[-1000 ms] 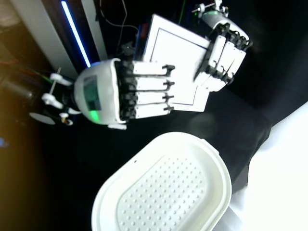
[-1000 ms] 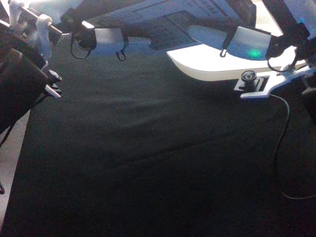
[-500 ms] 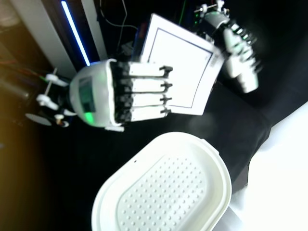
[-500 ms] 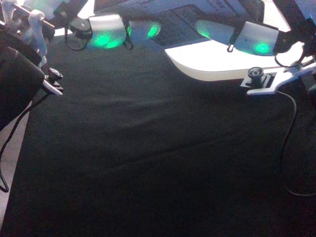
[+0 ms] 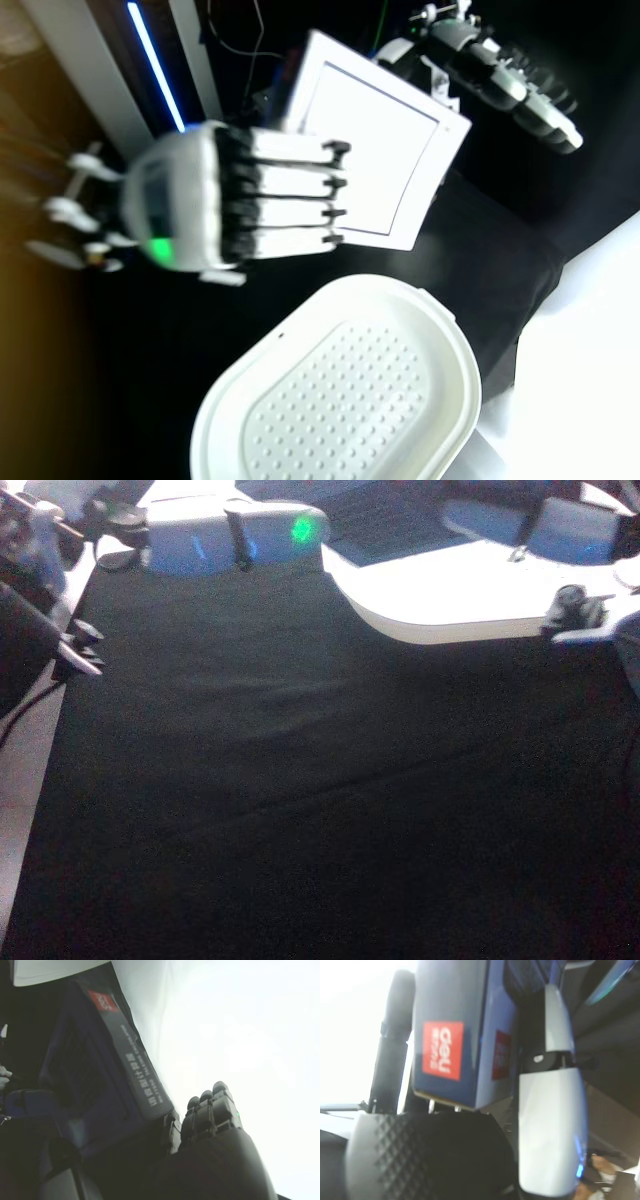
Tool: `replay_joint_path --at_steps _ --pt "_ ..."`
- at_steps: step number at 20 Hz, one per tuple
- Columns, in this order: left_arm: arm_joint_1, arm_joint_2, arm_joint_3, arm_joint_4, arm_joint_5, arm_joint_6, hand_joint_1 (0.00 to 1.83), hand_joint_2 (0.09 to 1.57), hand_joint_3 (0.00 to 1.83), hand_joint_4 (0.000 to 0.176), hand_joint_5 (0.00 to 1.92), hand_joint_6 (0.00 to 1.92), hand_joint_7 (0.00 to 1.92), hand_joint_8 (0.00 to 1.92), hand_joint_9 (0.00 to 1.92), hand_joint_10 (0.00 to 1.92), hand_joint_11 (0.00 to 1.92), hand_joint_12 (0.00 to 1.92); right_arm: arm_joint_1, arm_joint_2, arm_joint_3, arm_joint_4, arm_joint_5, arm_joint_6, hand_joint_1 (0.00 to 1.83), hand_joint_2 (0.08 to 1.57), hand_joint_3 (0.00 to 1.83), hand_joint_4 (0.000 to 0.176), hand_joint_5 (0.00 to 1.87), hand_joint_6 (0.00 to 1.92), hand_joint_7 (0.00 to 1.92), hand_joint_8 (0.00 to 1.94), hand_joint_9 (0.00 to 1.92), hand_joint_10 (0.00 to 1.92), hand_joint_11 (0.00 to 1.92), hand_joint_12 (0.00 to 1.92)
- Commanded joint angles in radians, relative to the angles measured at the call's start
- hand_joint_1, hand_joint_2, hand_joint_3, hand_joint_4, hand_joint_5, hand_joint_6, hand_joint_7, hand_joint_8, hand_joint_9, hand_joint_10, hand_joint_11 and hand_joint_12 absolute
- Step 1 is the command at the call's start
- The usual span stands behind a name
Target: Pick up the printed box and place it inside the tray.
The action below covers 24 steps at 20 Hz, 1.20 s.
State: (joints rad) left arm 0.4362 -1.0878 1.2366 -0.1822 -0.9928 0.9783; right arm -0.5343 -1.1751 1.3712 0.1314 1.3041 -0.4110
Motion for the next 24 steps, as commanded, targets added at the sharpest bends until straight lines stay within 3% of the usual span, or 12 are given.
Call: replay_joint_path --at_steps 1,6,9,12,13,14,16,17,18,21,23,24 --pt "-0.001 0.011 -0.004 0.011 -0.121 -0.005 0.35 0.79 0.01 0.176 0.0 0.0 0.0 0.0 0.0 0.0 0.01 0.01 0.014 0.013 0.002 0.013 0.098 0.01 1.3 1.02 0.0 0.0 1.22 0.36 1.22 0.79 1.29 0.54 1.02 1.16" --pt "0.05 0.043 -0.016 -0.03 -0.125 -0.005 0.37 0.85 0.01 0.176 0.0 0.0 0.0 0.0 0.0 0.0 0.0 0.0 0.06 0.069 0.001 -0.032 0.035 -0.006 1.3 1.03 0.0 0.0 1.13 0.54 1.23 0.76 1.33 0.43 1.02 1.13" --pt "0.074 0.055 -0.019 -0.054 -0.134 -0.008 0.34 0.85 0.01 0.176 0.0 0.0 0.0 0.0 0.0 0.0 0.0 0.0 0.097 0.093 0.001 -0.078 -0.024 -0.039 1.3 1.02 0.0 0.0 1.16 0.5 1.26 0.69 1.32 0.46 1.0 1.2" --pt "0.09 0.055 -0.019 -0.067 -0.142 -0.008 0.38 0.81 0.0 0.176 0.0 0.0 0.0 0.0 0.0 0.0 0.0 0.0 0.107 0.104 0.001 -0.115 -0.083 -0.078 1.3 1.03 0.0 0.0 1.26 0.24 1.18 0.88 1.24 0.47 0.91 1.23" --pt "0.098 0.056 -0.02 -0.074 -0.148 -0.011 0.37 0.81 0.0 0.176 0.0 0.0 0.0 0.0 0.0 0.0 0.0 0.0 0.113 0.104 0.001 -0.125 -0.114 -0.101 1.23 1.0 0.0 0.0 1.3 0.34 1.12 1.22 1.15 1.32 0.99 1.73" --pt "0.106 0.057 -0.02 -0.079 -0.154 -0.016 0.4 0.79 0.0 0.176 0.0 0.0 0.0 0.0 0.0 0.0 0.0 0.0 0.12 0.104 0.001 -0.137 -0.136 -0.117 1.21 1.01 0.0 0.0 1.25 0.48 1.16 1.51 1.23 1.75 1.22 1.88" --pt "0.118 0.061 -0.02 -0.085 -0.161 -0.026 0.4 0.8 0.0 0.176 0.0 0.0 0.0 0.0 0.0 0.0 0.0 0.0 0.142 0.104 -0.001 -0.171 -0.196 -0.153 1.2 1.01 0.0 0.0 1.23 0.54 1.15 1.22 1.22 1.61 1.16 1.87" --pt "0.122 0.063 -0.021 -0.089 -0.165 -0.028 0.37 0.82 0.0 0.176 0.0 0.0 0.0 0.0 0.0 0.0 0.0 0.0 0.155 0.104 -0.005 -0.188 -0.226 -0.183 1.2 1.01 0.0 0.0 1.25 0.5 1.04 1.6 1.16 1.86 1.2 1.91" --pt "0.129 0.064 -0.021 -0.093 -0.168 -0.028 0.34 0.82 0.0 0.176 0.0 0.0 0.0 0.0 0.0 0.0 0.0 0.0 0.171 0.104 -0.009 -0.209 -0.263 -0.198 1.2 1.01 0.0 0.0 1.23 0.53 1.02 1.39 1.17 1.72 1.15 1.89" --pt "0.141 0.066 -0.024 -0.102 -0.176 -0.03 0.21 0.86 0.01 0.176 0.0 0.0 0.0 0.0 0.0 0.0 0.0 0.0 0.206 0.104 -0.022 -0.233 -0.342 -0.295 1.2 1.02 0.0 0.0 1.21 0.57 1.04 1.89 1.26 1.92 1.34 1.92" --pt "0.156 0.07 -0.025 -0.108 -0.185 -0.036 0.21 0.84 0.0 0.176 0.0 0.0 0.0 0.0 0.0 0.0 0.0 0.0 0.229 0.104 -0.032 -0.233 -0.4 -0.386 1.2 1.03 0.0 0.0 1.18 0.63 1.04 1.64 1.08 1.8 1.12 1.92" --pt "0.162 0.071 -0.026 -0.113 -0.19 -0.038 0.19 0.84 0.0 0.176 0.0 0.0 0.0 0.0 0.0 0.0 0.0 0.0 0.238 0.104 -0.031 -0.233 -0.427 -0.418 1.25 1.05 0.0 0.0 1.04 0.84 1.2 0.82 1.14 0.99 1.03 1.37"
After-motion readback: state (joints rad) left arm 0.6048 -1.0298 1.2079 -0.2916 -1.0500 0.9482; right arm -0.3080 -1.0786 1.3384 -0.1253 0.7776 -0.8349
